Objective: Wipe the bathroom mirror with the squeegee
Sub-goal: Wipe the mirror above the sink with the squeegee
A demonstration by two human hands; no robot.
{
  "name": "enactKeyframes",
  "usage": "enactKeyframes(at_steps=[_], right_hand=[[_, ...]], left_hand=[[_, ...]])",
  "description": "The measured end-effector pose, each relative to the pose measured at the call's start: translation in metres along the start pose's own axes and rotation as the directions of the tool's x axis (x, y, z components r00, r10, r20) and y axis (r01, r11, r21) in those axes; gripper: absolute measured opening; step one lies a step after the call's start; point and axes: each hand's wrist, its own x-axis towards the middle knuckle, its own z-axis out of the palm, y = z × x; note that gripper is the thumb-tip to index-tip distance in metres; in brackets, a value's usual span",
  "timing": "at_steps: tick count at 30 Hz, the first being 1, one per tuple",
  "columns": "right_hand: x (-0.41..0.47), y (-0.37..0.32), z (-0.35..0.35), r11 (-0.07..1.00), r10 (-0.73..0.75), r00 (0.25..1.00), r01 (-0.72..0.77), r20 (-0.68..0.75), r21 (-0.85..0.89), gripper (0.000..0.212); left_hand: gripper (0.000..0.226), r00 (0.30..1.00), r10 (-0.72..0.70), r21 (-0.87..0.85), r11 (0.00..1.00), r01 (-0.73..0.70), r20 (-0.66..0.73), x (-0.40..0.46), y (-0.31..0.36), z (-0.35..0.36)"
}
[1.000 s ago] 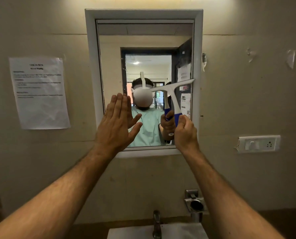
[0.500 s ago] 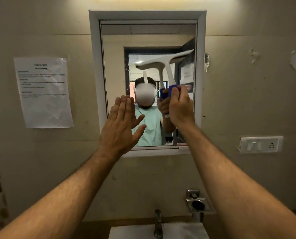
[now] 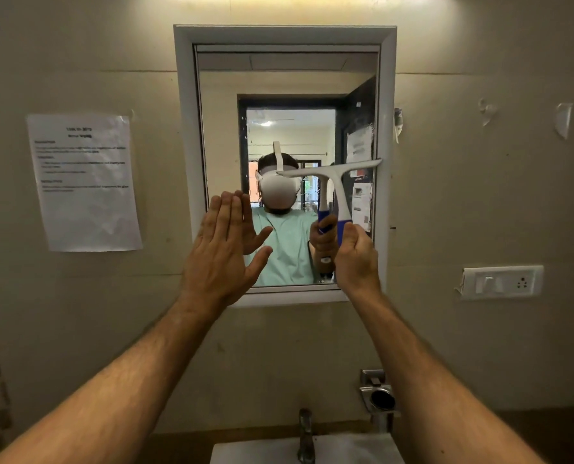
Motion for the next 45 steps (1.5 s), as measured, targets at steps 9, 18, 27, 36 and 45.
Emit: enactKeyframes(at_steps=[9, 18, 27, 36, 45], right_hand=[[-0.038, 0.030, -0.008, 0.999, 0.005, 0.999, -0.003, 0.043, -0.047, 0.036], [0.011, -0.035, -0.009, 0.997, -0.065, 0.998, 0.065, -0.005, 0.049, 0.032], [-0.006, 0.002, -0.004, 1.000, 0.021, 1.000, -0.021, 0.009, 0.019, 0.043], [-0.026, 0.023, -0.005, 0.999, 0.031, 0.999, -0.032, 0.045, 0.037, 0.038], [-0.056, 0.048, -0.009, 0.998, 0.070, 0.994, -0.070, 0.086, 0.005, 0.025]], left_hand=[[0.097, 1.000, 0.015, -0.044, 0.999, -0.014, 0.025, -0.008, 0.007, 0.002], [0.094, 0.999, 0.053, -0.072, 0.996, -0.053, 0.009, -0.008, 0.021, 0.007], [0.097, 0.999, 0.039, -0.033, 0.999, -0.038, 0.034, -0.011, 0.016, 0.015], [0.096, 0.999, 0.026, -0.028, 0.999, -0.024, 0.048, -0.018, 0.006, 0.018], [0.097, 0.998, 0.032, -0.062, 0.998, -0.028, 0.061, -0.025, 0.008, 0.016]])
